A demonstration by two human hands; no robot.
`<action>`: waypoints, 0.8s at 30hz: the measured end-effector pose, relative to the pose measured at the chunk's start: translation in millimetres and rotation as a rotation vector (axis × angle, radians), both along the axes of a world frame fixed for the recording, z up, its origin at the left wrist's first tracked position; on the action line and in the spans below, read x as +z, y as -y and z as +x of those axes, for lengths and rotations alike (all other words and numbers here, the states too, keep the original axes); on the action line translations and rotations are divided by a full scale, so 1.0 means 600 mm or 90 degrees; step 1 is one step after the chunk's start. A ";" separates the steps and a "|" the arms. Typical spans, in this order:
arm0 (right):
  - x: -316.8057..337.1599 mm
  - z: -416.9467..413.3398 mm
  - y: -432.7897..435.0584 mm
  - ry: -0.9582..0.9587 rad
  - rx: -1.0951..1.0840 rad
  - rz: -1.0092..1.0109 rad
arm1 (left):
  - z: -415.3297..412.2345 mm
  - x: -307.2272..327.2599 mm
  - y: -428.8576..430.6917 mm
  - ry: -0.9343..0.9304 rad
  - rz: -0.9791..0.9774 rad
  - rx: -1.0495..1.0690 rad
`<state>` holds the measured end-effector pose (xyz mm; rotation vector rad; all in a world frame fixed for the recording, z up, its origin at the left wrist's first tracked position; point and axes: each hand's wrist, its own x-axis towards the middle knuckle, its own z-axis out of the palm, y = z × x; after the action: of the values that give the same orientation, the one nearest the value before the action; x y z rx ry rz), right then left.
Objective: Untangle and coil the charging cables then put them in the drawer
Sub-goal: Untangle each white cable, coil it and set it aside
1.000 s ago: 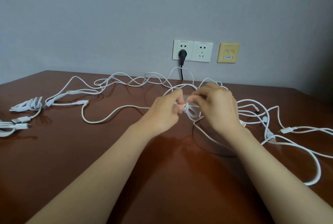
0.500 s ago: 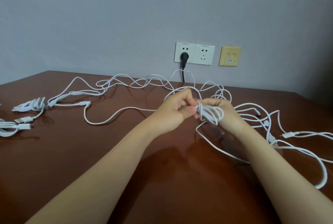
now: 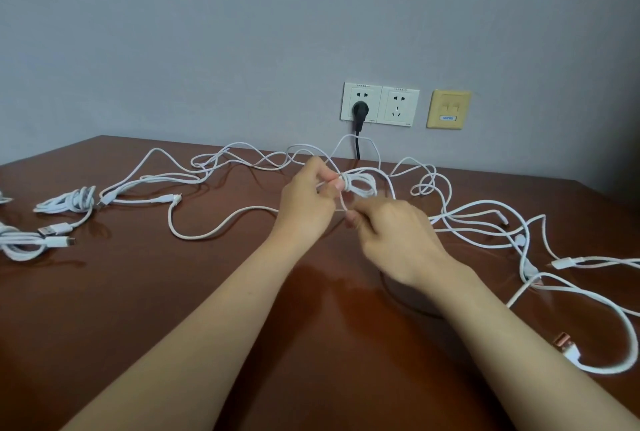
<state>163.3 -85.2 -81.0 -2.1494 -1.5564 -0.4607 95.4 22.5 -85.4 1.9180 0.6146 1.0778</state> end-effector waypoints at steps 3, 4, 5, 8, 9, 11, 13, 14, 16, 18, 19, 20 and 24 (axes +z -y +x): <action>0.006 0.002 0.005 0.056 -0.008 0.042 | -0.004 -0.002 0.000 -0.037 0.063 0.011; 0.006 0.006 0.007 0.081 -0.015 0.074 | -0.004 -0.003 0.001 -0.048 0.082 0.007; 0.007 0.009 0.008 0.103 -0.013 0.105 | -0.005 -0.004 0.002 -0.062 0.099 0.000; 0.005 0.016 0.011 0.085 -0.013 0.135 | -0.007 -0.008 0.002 -0.114 0.133 -0.057; 0.005 0.019 0.012 0.060 -0.020 0.133 | -0.007 -0.009 0.003 -0.131 0.146 -0.080; 0.007 0.030 0.015 0.024 -0.044 0.139 | -0.008 -0.009 0.006 -0.164 0.164 -0.129; 0.006 0.044 0.017 -0.030 -0.054 0.157 | -0.008 -0.011 0.009 -0.187 0.169 -0.182; 0.005 0.050 0.017 -0.079 -0.043 0.167 | -0.008 -0.011 0.010 -0.198 0.165 -0.207; 0.003 0.060 0.017 -0.221 -0.005 0.186 | -0.009 -0.012 0.012 -0.209 0.138 -0.259; 0.009 0.066 0.021 -0.379 0.044 0.217 | -0.009 -0.012 0.016 -0.197 0.096 -0.310; 0.012 0.067 0.022 -0.448 0.066 0.226 | -0.008 -0.010 0.018 -0.184 0.077 -0.328; 0.013 0.069 0.024 -0.511 0.081 0.229 | -0.007 -0.008 0.020 -0.167 0.062 -0.340; 0.008 0.068 0.026 -0.650 0.127 0.251 | -0.005 -0.002 0.022 -0.066 -0.003 -0.368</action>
<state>203.9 -100.9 -76.0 -1.4851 -0.9490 0.3458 92.1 9.4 -86.7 1.9793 0.0932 0.6097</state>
